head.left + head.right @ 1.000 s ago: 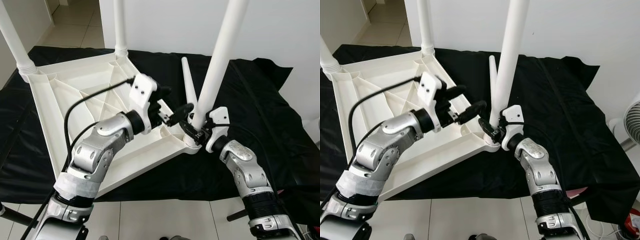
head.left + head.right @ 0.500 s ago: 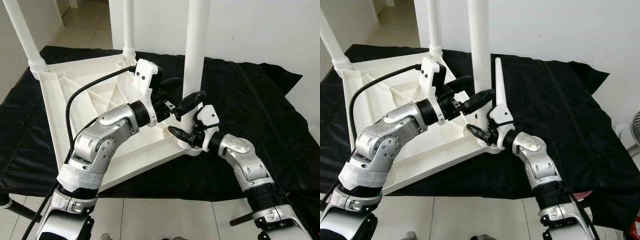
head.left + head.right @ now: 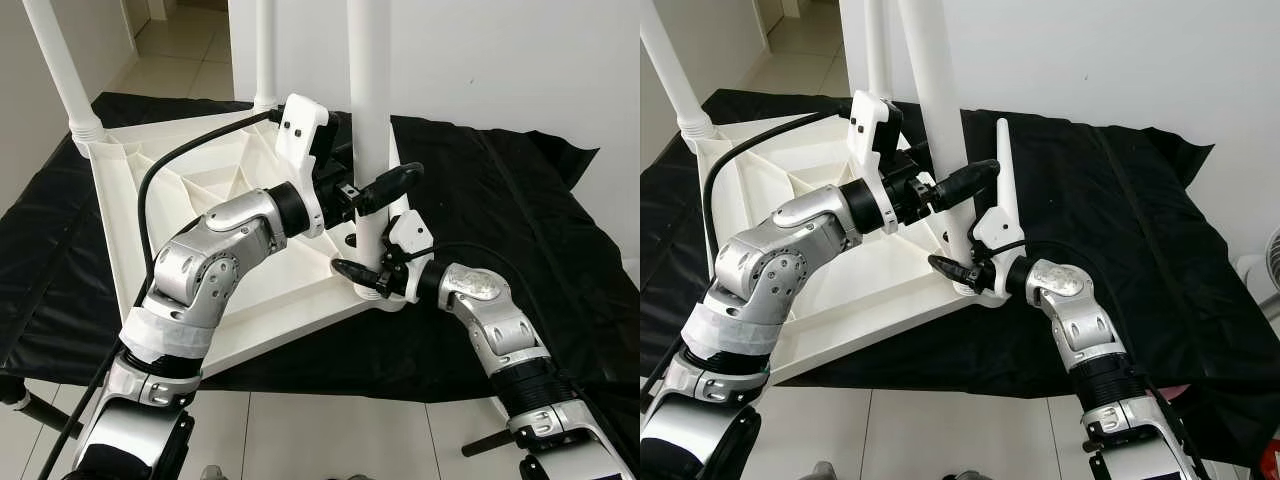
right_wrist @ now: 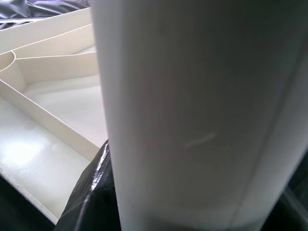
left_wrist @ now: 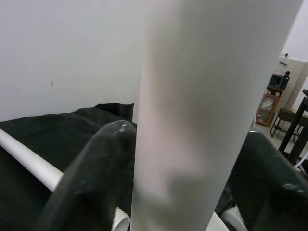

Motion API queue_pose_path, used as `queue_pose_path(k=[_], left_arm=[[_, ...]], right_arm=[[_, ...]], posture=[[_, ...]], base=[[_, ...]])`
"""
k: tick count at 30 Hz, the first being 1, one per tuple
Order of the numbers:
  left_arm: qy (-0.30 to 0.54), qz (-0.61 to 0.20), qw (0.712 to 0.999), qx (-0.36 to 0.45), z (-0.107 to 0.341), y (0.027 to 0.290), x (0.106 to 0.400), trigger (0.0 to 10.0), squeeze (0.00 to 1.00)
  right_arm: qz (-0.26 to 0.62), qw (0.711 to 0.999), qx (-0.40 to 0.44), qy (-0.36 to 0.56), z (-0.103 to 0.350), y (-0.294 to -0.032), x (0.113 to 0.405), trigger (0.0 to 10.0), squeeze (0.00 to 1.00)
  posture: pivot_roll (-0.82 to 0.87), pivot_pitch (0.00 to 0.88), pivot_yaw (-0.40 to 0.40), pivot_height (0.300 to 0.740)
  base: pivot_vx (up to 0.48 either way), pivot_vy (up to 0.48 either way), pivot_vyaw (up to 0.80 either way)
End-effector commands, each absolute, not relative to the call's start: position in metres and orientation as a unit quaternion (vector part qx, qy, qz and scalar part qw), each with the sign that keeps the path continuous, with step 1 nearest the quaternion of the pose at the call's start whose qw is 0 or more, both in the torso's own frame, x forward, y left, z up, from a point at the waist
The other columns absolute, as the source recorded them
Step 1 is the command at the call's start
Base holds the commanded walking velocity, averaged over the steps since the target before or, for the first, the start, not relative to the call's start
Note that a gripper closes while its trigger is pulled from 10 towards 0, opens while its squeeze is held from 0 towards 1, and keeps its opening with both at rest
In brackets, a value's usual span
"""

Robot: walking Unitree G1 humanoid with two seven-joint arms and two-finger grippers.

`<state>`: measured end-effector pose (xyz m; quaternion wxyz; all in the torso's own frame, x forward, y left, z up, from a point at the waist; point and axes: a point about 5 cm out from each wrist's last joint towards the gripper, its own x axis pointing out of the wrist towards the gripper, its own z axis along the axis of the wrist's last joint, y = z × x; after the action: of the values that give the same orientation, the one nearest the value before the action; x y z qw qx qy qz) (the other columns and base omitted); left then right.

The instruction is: Building children table

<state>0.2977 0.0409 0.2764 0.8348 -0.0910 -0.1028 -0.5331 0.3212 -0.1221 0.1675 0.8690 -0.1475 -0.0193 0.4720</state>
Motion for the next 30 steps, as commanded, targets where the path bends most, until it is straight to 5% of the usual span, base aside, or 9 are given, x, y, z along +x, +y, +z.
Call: queue_pose_path(k=[1,14,15,16,17,18,28,29,30], left_arm=[[-0.109,-0.575,0.806,-0.090,0.282,0.037,0.294,0.0,0.00],[-0.105,-0.561,0.818,-0.074,0.282,0.034,0.296,0.0,0.00],[-0.099,-0.552,0.825,-0.072,0.282,0.035,0.298,10.0,0.00],[-0.094,-0.542,0.832,-0.070,0.282,0.035,0.300,10.0,0.00],[-0.094,-0.542,0.832,-0.070,0.282,0.035,0.300,10.0,0.00],[-0.089,-0.536,0.837,-0.071,0.283,0.035,0.302,10.0,0.00],[-0.049,-0.463,0.883,-0.050,0.289,0.037,0.324,10.0,0.00],[-0.050,-0.449,0.891,-0.045,0.294,0.036,0.329,10.0,0.00],[-0.050,-0.449,0.891,-0.045,0.294,0.036,0.329,10.0,0.00]], right_arm=[[0.469,0.869,-0.157,-0.022,0.170,-0.124,0.323,10.0,0.00],[0.459,0.876,-0.147,-0.010,0.166,-0.124,0.326,10.0,0.00],[0.441,0.886,-0.142,-0.011,0.167,-0.125,0.330,10.0,0.29],[0.420,0.898,-0.133,-0.011,0.168,-0.126,0.335,10.0,0.74],[0.420,0.898,-0.133,-0.011,0.168,-0.126,0.335,10.0,0.74],[0.410,0.904,-0.121,-0.009,0.168,-0.127,0.337,10.0,1.00],[0.350,0.929,-0.118,-0.035,0.176,-0.119,0.347,10.0,1.00],[0.338,0.932,-0.121,-0.044,0.178,-0.114,0.349,10.0,0.48],[0.338,0.932,-0.121,-0.044,0.178,-0.114,0.349,10.0,0.48]], posture=[[0.05,0.000,-0.069,0.740],[0.05,0.000,-0.072,0.740],[0.05,0.000,-0.072,0.740],[0.05,0.001,-0.073,0.740],[0.05,0.001,-0.073,0.740],[0.05,0.003,-0.073,0.740],[0.06,0.005,-0.076,0.740],[0.05,0.001,-0.077,0.740],[0.05,0.001,-0.077,0.740]], base=[[0.000,0.000,0.00],[0.000,0.000,0.00],[0.000,0.000,0.00],[0.000,0.000,0.00],[0.000,0.000,0.00],[0.000,0.000,0.00],[0.000,0.000,0.00],[0.000,0.000,0.00],[0.000,0.000,0.00]])
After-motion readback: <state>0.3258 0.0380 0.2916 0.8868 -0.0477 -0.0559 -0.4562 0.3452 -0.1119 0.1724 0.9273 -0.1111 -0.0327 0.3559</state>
